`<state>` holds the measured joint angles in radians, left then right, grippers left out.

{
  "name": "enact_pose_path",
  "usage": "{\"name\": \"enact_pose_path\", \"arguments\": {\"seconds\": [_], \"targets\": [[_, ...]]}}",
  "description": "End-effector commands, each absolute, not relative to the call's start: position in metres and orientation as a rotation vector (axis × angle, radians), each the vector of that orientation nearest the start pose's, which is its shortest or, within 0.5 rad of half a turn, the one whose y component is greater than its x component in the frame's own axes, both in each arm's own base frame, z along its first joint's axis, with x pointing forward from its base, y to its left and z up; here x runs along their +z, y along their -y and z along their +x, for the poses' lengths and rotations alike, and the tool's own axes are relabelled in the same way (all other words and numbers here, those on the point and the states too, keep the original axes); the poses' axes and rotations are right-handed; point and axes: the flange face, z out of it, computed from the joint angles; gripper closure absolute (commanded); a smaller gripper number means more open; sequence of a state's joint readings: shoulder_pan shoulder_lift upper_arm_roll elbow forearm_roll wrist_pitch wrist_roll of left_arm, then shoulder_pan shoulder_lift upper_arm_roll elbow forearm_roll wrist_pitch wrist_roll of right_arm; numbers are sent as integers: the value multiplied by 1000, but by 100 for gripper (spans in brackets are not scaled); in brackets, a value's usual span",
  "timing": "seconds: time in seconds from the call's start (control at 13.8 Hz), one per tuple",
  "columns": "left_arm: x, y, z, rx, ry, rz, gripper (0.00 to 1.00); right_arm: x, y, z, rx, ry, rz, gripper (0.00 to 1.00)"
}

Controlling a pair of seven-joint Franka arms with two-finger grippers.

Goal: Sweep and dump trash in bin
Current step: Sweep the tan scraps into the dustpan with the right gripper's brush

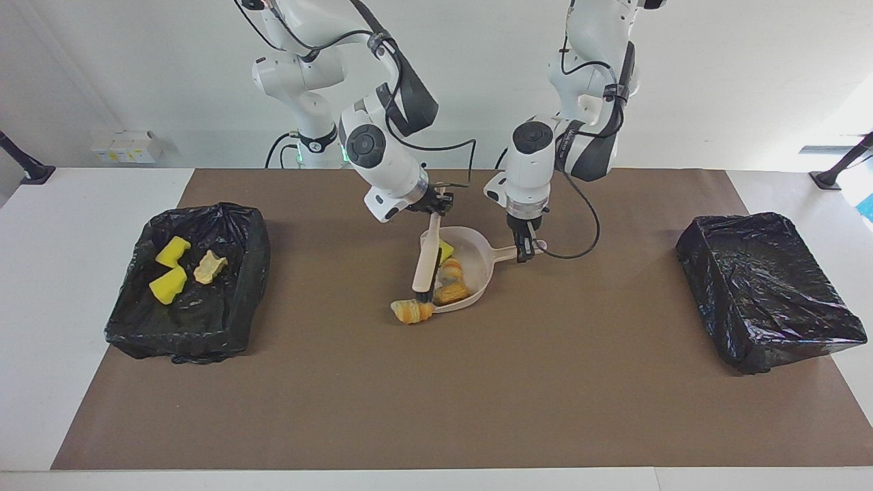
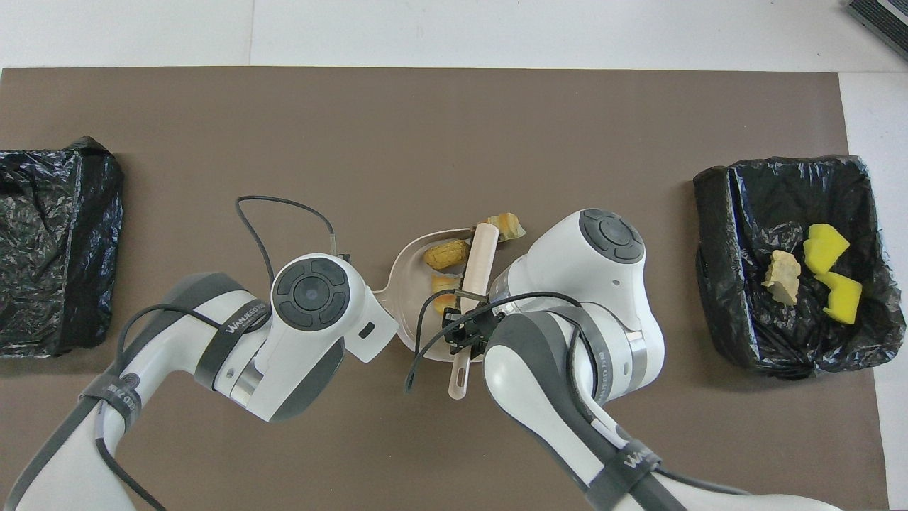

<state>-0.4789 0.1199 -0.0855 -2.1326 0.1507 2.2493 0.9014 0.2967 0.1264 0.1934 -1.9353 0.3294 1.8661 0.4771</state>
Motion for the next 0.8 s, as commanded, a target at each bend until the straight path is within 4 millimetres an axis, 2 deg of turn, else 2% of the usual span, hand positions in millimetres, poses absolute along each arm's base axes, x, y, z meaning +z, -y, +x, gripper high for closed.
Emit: {"name": "enact_pose_path", "arguments": {"seconds": [0.0,0.15,0.29,0.36,0.44,0.58,0.65,0.73], "targets": [[352,293,474,0,-2090,-2198,100,419,-257,491,395,129,-3043,100],[358,287,475,27,-2075,-2213,100,407,-226,511,337,537,-3155,100],[371,277,483,108,-2033,-2278,100,388,-212,539,346,857,-3199,100],[374,276,483,153,-2028,-2284,100,381,-214,549,349,931,-3204,100],[374,274,482,180,-2013,-2297,100,371,-223,550,364,956,-3193,100],[375,273,477,225,-1938,-2351,100,351,-244,535,450,996,-3151,100],[374,276,475,220,-1937,-2350,100,351,-248,526,501,963,-3117,100],[374,277,474,206,-1942,-2346,100,349,-261,515,543,922,-3063,100]]}}
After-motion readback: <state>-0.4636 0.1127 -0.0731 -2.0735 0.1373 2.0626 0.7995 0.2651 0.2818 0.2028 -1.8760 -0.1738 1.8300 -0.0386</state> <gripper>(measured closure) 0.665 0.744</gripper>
